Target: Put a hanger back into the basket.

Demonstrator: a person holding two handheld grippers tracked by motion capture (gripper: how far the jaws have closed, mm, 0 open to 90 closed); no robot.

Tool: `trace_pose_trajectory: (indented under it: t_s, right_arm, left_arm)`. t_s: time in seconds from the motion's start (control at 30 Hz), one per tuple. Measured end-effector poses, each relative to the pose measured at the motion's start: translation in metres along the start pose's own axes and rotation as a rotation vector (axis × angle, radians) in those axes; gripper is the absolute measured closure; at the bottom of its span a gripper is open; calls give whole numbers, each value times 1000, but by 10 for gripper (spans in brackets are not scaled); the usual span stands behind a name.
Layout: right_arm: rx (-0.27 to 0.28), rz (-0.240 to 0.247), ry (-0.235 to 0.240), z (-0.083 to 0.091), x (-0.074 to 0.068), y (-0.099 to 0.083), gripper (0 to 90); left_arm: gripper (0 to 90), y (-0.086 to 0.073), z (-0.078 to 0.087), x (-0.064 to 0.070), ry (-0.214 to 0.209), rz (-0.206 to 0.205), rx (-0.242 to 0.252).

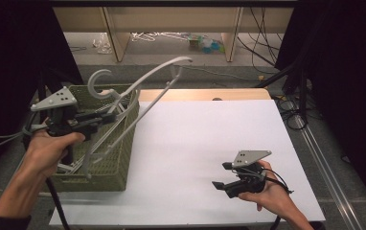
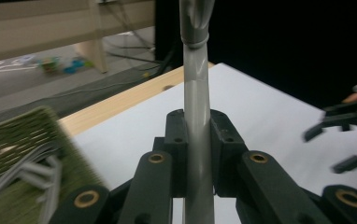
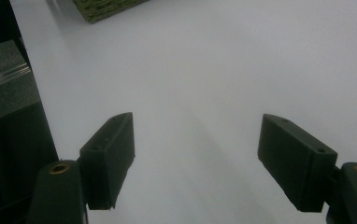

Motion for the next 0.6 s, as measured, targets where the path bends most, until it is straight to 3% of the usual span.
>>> trace_pose_trajectory:
  t_s: [0.2, 0.37, 0.6]
  right_arm:
    - [-12, -2, -4, -3, 3, -4, 275]
    - [-16, -2, -3, -3, 3, -6, 274]
    - [-23, -1, 3, -4, 4, -7, 272]
  left_arm:
    - [791, -7, -5, -51, 105, 39, 22]
    - [791, -20, -9, -84, 174, 9, 22]
    - [791, -48, -12, -113, 216, 8, -22]
Point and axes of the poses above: each handheld gripper's, and its own axes: z roughly backward along the jaws, y roughly out of its top, x roughly to its right, the point moved 8 cm from there along -z, roughly forward along the jaws, and after that the axes turned 10 degrees about y, right-handed, at the moved point
